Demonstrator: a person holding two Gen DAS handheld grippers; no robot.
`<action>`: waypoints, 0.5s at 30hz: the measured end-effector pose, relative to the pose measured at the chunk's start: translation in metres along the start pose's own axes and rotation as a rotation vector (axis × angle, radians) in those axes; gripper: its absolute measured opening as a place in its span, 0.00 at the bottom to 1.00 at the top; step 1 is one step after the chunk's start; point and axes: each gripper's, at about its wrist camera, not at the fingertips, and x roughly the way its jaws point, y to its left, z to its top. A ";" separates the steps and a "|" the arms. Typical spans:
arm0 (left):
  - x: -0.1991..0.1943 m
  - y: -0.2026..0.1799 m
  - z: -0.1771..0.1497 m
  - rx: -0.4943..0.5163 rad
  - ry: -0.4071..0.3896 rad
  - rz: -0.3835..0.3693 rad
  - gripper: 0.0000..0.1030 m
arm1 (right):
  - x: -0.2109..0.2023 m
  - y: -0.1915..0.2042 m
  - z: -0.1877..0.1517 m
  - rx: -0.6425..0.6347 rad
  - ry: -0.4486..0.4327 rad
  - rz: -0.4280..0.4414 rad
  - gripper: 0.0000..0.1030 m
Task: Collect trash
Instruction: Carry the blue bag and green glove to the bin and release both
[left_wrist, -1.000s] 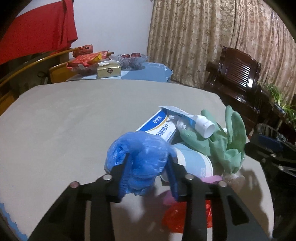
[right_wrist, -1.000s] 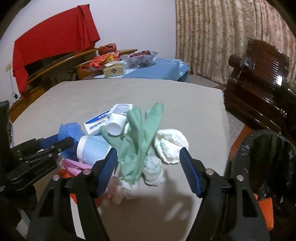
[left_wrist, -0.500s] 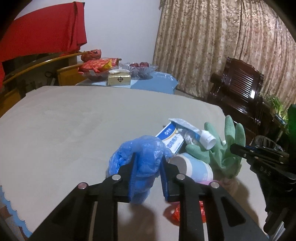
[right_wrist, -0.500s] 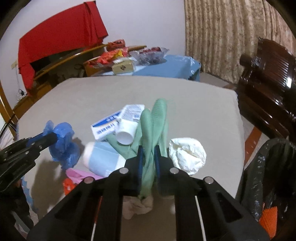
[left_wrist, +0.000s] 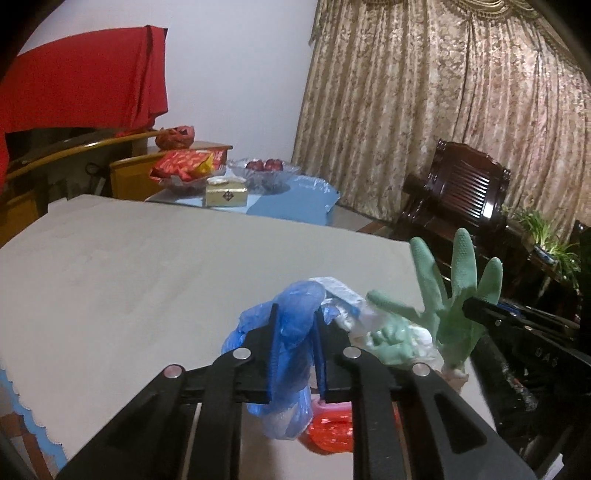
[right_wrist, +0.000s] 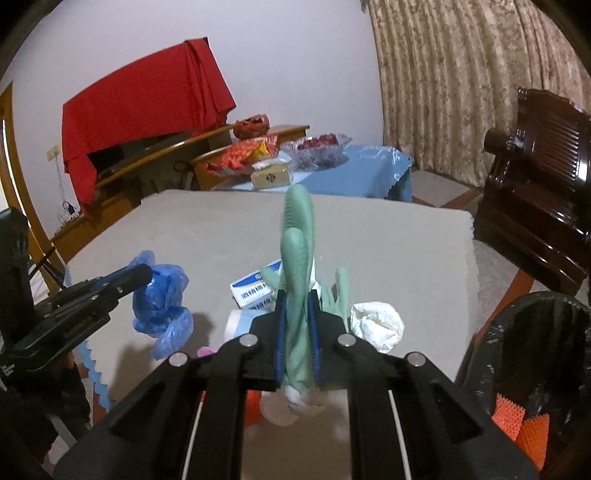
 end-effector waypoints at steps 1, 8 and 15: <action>-0.003 -0.002 0.001 0.000 -0.003 -0.007 0.15 | -0.005 0.000 0.001 0.003 -0.006 0.002 0.10; -0.020 -0.019 0.012 0.017 -0.039 -0.059 0.14 | -0.040 -0.010 0.009 0.017 -0.053 -0.005 0.10; -0.028 -0.041 0.024 0.042 -0.075 -0.111 0.13 | -0.064 -0.018 0.012 0.013 -0.085 -0.024 0.10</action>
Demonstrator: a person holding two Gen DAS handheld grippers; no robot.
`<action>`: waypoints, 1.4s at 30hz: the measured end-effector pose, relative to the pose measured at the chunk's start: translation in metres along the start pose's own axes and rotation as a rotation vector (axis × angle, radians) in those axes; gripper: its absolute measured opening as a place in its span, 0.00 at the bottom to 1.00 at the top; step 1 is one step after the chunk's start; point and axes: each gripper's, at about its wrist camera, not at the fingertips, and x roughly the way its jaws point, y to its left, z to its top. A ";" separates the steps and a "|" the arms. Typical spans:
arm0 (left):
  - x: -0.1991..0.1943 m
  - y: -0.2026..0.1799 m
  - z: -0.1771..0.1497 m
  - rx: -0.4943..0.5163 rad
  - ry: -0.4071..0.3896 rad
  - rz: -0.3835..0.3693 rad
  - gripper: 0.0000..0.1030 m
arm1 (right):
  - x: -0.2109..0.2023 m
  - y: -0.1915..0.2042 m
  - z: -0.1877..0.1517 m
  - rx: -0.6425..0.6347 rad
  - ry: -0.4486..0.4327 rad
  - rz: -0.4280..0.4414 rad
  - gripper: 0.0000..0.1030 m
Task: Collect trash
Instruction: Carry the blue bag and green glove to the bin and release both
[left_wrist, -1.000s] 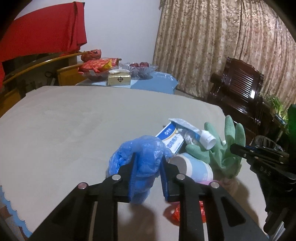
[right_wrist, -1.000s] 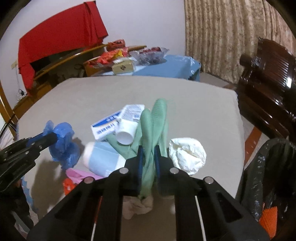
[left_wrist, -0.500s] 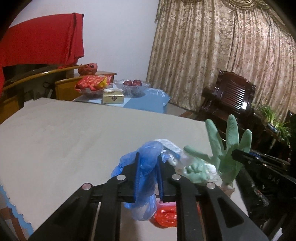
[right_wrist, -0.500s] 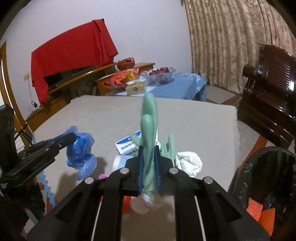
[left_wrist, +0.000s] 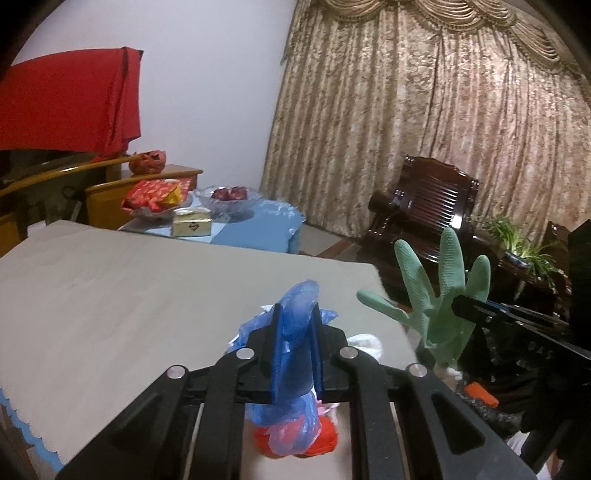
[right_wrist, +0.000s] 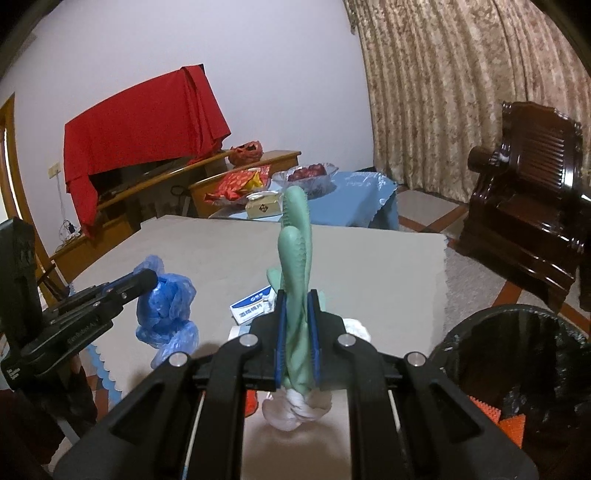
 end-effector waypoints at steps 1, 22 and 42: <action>0.000 -0.004 0.001 0.005 -0.002 -0.009 0.13 | -0.003 -0.002 0.001 0.000 -0.005 -0.004 0.10; 0.039 -0.112 0.014 0.082 0.015 -0.276 0.10 | -0.068 -0.089 -0.008 0.071 -0.054 -0.250 0.10; 0.114 -0.231 -0.008 0.134 0.174 -0.493 0.48 | -0.105 -0.189 -0.078 0.220 0.016 -0.531 0.67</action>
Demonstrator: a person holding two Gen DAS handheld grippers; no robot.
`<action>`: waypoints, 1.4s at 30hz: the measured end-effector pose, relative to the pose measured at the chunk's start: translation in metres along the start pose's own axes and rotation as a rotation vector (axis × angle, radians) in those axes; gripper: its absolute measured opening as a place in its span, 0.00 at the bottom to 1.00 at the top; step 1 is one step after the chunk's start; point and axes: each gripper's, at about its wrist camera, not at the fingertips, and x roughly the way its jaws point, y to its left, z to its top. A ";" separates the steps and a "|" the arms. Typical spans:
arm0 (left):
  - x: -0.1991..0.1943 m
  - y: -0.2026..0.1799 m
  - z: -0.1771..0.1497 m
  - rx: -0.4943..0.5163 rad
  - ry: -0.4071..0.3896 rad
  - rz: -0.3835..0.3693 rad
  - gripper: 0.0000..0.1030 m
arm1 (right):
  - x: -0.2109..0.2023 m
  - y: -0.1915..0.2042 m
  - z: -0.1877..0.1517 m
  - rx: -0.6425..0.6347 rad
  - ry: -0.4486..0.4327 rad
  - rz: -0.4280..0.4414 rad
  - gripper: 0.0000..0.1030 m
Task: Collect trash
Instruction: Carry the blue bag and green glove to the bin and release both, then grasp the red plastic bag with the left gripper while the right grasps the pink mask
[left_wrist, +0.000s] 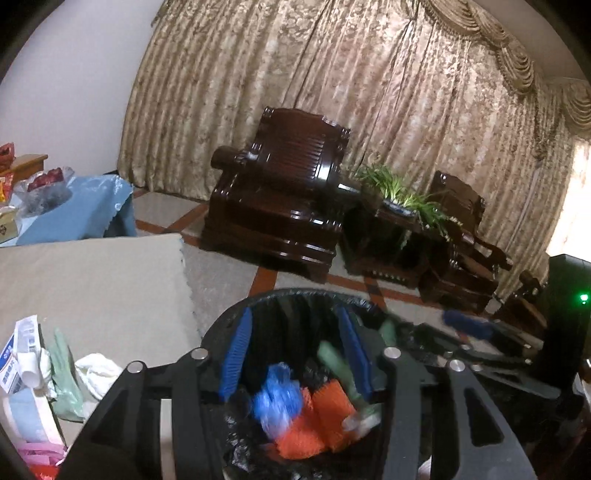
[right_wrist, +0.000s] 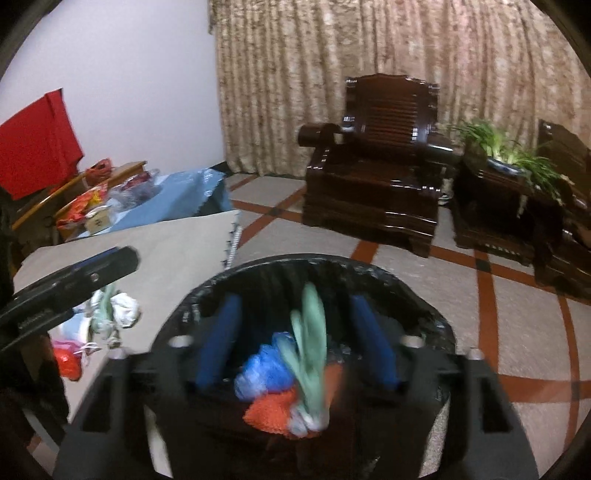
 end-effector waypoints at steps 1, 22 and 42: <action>-0.002 0.005 -0.002 -0.008 0.007 0.011 0.50 | -0.001 -0.002 -0.003 0.006 -0.002 -0.003 0.69; -0.135 0.118 -0.052 -0.044 -0.075 0.452 0.93 | -0.001 0.123 -0.004 -0.094 -0.020 0.221 0.94; -0.170 0.173 -0.130 -0.136 0.041 0.606 0.93 | 0.019 0.223 -0.055 -0.249 0.088 0.391 0.93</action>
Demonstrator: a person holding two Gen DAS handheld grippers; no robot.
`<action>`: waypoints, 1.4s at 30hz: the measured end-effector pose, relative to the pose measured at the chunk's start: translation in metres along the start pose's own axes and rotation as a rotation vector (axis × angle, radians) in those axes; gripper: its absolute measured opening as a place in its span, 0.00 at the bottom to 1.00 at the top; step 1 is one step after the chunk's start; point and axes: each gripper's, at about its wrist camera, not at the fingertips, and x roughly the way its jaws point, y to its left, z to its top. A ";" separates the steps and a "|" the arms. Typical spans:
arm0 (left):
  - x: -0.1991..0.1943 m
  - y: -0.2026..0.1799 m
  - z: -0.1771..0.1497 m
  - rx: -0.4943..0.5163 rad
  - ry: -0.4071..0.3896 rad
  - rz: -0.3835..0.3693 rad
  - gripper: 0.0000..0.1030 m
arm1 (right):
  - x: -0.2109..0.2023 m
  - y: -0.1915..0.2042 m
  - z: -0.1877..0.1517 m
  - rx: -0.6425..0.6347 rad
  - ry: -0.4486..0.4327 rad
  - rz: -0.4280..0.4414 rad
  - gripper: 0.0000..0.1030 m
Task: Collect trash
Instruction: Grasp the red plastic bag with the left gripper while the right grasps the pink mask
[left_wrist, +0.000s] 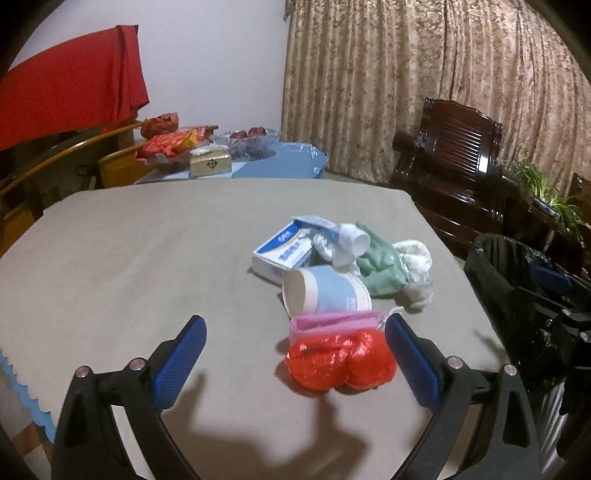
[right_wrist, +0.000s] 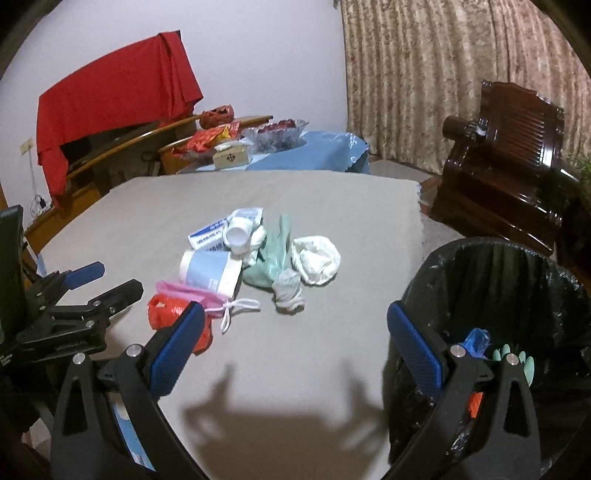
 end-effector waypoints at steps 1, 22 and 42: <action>0.002 0.000 -0.002 -0.002 0.007 -0.004 0.93 | 0.001 0.001 -0.001 -0.002 0.003 -0.001 0.93; 0.042 -0.027 -0.020 0.000 0.111 -0.132 0.47 | 0.003 -0.010 0.001 0.001 0.009 -0.016 0.94; -0.013 0.038 -0.010 -0.063 0.010 -0.049 0.35 | 0.042 0.037 0.003 -0.021 0.038 0.053 0.93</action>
